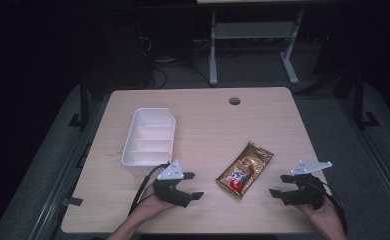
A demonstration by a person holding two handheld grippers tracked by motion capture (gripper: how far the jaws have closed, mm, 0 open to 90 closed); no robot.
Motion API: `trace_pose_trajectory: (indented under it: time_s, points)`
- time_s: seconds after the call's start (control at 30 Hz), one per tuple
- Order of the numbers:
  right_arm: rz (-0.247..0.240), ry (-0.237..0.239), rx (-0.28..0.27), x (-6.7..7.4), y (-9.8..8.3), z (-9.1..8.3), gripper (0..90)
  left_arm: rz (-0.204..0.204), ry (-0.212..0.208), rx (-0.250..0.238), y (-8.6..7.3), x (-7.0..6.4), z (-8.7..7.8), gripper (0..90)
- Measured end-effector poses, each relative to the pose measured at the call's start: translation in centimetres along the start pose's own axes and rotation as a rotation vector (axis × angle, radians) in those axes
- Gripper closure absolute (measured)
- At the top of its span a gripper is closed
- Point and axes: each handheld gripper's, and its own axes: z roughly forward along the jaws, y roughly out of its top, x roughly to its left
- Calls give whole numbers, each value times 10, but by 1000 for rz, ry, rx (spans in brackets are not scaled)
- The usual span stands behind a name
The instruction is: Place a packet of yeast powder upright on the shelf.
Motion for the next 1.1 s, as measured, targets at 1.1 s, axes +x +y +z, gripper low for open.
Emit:
trace_pose_trajectory:
  time_s: [1.1]
  points:
    - [98, -6, -30, -21, 2, -3, 253, 2, -48, 73, 50, -8, 47, 496]
